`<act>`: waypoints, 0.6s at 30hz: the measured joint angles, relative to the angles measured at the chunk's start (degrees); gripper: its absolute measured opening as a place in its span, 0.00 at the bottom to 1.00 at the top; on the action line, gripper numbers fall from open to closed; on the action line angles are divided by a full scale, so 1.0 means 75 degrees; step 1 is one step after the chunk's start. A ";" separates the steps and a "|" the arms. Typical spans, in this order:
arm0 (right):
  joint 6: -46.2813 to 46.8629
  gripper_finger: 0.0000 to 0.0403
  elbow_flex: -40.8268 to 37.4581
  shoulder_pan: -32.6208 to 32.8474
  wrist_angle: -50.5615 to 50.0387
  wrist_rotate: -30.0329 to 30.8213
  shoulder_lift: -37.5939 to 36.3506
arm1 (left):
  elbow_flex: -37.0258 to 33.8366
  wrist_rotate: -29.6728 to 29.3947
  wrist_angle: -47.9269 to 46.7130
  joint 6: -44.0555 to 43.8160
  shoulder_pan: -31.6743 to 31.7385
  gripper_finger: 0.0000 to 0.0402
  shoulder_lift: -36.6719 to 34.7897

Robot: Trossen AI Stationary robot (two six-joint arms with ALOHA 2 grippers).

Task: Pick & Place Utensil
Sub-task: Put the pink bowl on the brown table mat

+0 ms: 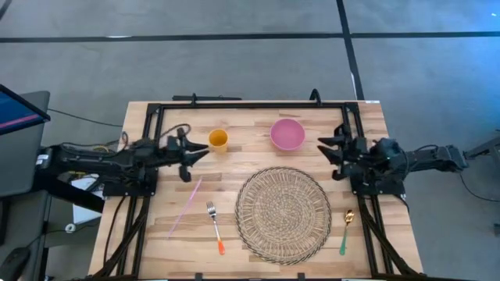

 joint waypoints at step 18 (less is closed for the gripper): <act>0.0859 0.29 0.2792 -0.1025 -0.2352 -0.0006 0.5477 | 0.1093 -0.0019 -0.1192 0.0006 0.0971 0.22 0.2161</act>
